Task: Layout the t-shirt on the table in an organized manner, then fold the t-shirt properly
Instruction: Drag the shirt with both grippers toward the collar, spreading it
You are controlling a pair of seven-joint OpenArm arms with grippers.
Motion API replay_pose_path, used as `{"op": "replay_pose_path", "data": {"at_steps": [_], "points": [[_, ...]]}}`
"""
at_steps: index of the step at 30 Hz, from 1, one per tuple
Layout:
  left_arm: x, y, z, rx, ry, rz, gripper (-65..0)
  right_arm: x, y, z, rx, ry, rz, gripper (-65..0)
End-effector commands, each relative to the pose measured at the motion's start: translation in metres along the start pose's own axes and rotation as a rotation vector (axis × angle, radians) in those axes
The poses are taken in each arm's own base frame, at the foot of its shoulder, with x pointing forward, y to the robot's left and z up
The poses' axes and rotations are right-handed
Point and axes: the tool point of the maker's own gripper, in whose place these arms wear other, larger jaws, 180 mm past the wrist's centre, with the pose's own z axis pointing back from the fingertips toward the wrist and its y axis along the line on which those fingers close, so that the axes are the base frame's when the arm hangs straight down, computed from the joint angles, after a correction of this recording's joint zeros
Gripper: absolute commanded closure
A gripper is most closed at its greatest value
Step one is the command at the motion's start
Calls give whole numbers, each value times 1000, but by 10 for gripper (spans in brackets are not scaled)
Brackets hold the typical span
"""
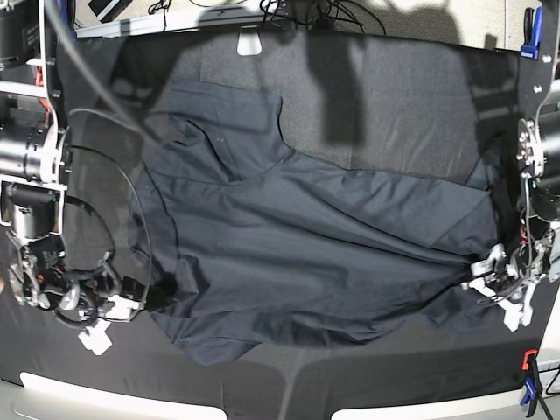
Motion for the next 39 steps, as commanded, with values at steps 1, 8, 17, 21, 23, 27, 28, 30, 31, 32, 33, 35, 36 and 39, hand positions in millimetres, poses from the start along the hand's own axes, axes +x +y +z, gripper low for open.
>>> {"op": "replay_pose_path", "data": {"at_steps": [1,8,17,21,23,27,28,30,31,32,33,35,36,39], "points": [[45,-2,10,-22,-103,-22,-284,31,3,16,5,-78,16,-257],[83,-45,31,-198,-152,-66,-284,18,-3,34,36,-11,-32,-257],[90,-78,58,-289,-278,-180,-275,-28,-39,58,1,81,-112,-257],[68,-79,67,-252,-311,-204,-275,-76,-52,51,2,142,-179,-257],[57,-85,74,-254,-318,-229,-275,-97,-54,47,22,154,-221,-257],[34,-94,88,-263,-328,-277,-275,-144,-60,44,20,216,-268,-257],[30,-94,92,-264,-333,-283,-275,-154,-60,43,23,230,-272,-257],[23,-93,100,-260,-340,-285,-275,-171,-53,38,49,242,-276,-256],[19,-90,103,-255,-343,-282,-275,-178,-49,35,60,251,-266,-251],[16,-87,106,-248,-344,-278,-275,-185,-43,32,70,262,-249,-234],[12,-82,109,-241,-345,-273,-275,-190,-37,28,81,269,-230,-221],[3,-73,112,-224,-340,-257,-275,-195,-23,22,111,262,-194,-219],[0,-69,114,-217,-337,-250,-275,-195,-17,20,125,248,-183,-219],[-14,-60,116,-207,-319,-221,-275,-192,-3,16,156,189,-174,-220]]}}
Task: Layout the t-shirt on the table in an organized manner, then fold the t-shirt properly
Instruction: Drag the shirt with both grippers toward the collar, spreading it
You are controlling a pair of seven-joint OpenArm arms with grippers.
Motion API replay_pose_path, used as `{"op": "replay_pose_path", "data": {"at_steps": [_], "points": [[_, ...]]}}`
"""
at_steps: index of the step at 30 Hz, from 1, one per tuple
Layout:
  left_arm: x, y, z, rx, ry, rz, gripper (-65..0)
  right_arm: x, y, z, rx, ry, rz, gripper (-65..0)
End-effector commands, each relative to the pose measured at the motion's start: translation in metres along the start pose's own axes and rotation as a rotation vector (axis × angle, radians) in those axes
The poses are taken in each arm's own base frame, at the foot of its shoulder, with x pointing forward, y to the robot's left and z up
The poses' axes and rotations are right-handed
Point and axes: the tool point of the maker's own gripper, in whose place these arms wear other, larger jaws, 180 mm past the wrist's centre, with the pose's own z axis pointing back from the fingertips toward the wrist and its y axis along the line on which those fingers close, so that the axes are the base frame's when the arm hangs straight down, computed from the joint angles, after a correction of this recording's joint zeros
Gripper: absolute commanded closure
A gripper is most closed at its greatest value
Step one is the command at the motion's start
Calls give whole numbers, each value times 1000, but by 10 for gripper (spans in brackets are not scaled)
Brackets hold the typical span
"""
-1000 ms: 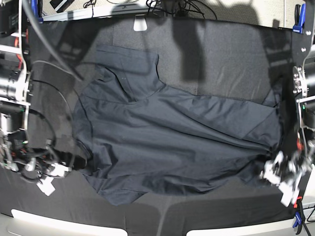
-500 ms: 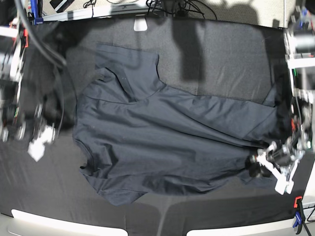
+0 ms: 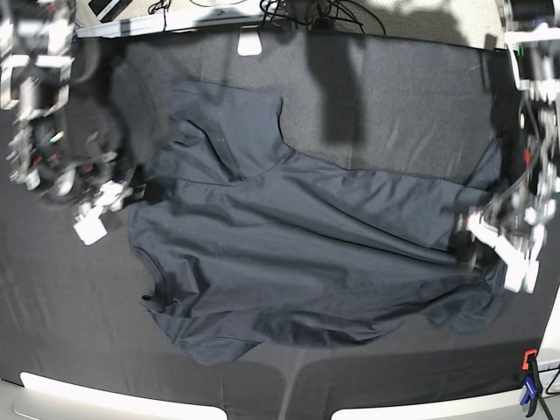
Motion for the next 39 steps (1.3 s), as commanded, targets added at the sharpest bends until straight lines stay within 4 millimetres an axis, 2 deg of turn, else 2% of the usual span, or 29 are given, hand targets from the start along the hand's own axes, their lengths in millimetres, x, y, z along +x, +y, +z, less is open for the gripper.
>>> {"op": "replay_pose_path", "data": {"at_steps": [1,7,12,16,20,24,28,33,39], "points": [[25,3,4,-4,-72,-9,-275,-11,-8,5,-46,59,15,-220],[6,2,8,-6,-39,10,-275,-43,-2,-14,-44,79,10,-220],[4,2,8,-7,-31,11,-275,-42,19,-29,13,37,9,-207],[1,2,8,-6,-15,10,-275,-36,33,-38,51,-4,9,-144],[-2,2,9,-6,-9,12,-275,-27,35,-34,51,-46,12,0],[-8,3,10,-1,4,8,-275,-25,19,-6,-57,-95,57,0],[-8,3,10,-2,4,10,-275,-37,0,33,-232,-99,137,0],[-8,3,10,-2,5,10,-275,-51,-16,83,-366,-79,205,0],[-8,3,10,-2,5,9,-275,-32,-40,142,-498,-123,220,0]]}}
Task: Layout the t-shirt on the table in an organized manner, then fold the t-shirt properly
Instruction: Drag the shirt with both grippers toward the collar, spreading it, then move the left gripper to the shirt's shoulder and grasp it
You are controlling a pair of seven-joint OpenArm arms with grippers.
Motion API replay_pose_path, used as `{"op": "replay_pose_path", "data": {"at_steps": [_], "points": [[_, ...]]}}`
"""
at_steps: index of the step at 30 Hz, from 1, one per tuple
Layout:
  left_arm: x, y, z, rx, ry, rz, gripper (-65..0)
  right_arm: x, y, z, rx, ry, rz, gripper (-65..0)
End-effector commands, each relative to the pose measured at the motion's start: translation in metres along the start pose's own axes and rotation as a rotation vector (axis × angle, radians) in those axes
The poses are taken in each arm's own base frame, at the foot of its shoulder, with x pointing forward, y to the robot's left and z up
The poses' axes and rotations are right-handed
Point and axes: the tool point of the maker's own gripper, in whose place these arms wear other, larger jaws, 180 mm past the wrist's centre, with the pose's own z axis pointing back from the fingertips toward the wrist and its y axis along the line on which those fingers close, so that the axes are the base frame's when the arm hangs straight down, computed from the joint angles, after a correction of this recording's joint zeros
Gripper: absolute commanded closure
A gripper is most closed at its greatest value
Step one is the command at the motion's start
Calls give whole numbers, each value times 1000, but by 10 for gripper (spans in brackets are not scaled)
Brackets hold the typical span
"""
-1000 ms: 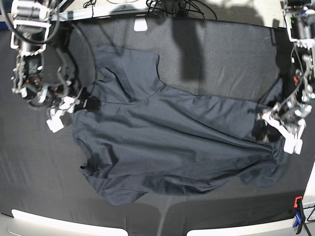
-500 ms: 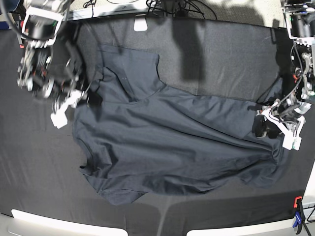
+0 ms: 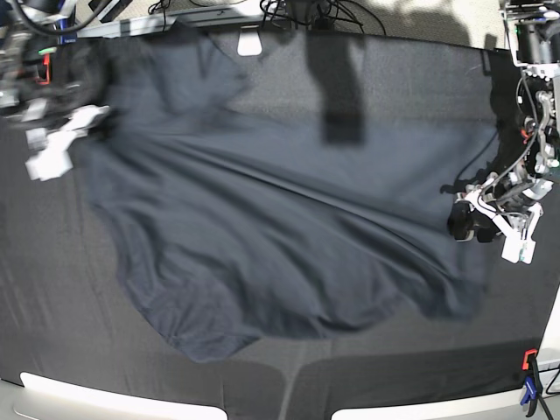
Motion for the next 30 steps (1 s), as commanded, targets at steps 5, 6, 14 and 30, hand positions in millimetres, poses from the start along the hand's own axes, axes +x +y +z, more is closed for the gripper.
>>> {"op": "replay_pose_path", "data": {"at_steps": [5,6,14,30], "points": [[20,4,3,3,-43,-22,-275,17,-21,20,-76,-15,50,-10],[18,4,3,3,-29,-23,-275,18,-19,20,-66,-22,47,-58],[12,4,3,2,4,-24,-276,26,-9,20,-11,-65,31,-278],[-76,10,56,-69,182,142,-276,29,-8,21,-1,-84,24,-278]]}}
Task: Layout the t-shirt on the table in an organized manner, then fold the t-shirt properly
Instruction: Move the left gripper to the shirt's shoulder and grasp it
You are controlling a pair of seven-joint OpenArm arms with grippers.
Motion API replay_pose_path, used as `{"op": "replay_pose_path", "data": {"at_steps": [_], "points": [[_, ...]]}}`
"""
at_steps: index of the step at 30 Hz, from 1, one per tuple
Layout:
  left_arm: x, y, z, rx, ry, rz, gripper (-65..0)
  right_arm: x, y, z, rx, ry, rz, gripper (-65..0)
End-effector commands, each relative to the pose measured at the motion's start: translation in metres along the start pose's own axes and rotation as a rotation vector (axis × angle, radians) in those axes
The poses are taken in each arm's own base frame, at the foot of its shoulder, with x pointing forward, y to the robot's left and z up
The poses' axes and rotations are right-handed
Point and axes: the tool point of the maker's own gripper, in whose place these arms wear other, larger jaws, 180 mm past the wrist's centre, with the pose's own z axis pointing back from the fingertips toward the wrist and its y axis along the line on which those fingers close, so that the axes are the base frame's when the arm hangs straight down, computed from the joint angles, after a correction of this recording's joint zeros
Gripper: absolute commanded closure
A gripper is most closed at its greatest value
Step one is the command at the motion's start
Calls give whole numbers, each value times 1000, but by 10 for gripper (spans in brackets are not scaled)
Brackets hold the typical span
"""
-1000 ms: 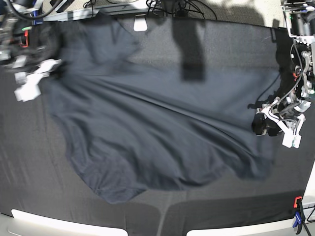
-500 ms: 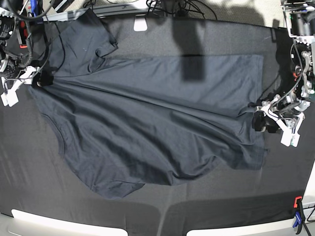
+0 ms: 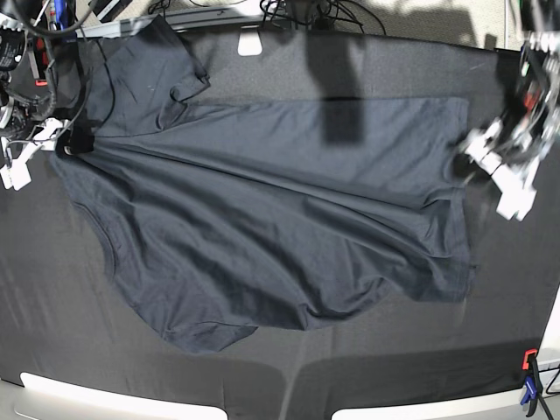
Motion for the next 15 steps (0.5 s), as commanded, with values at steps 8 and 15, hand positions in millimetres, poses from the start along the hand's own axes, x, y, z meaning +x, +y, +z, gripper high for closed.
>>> {"op": "replay_pose_path", "data": {"at_steps": [8,15], "points": [[-41,-6,32,-24,79,22,-276,24,4,10,29,-78,11,-278],[-75,-12,39,-36,143,72,-275,24,4,10,30,-79,11,-278]]}}
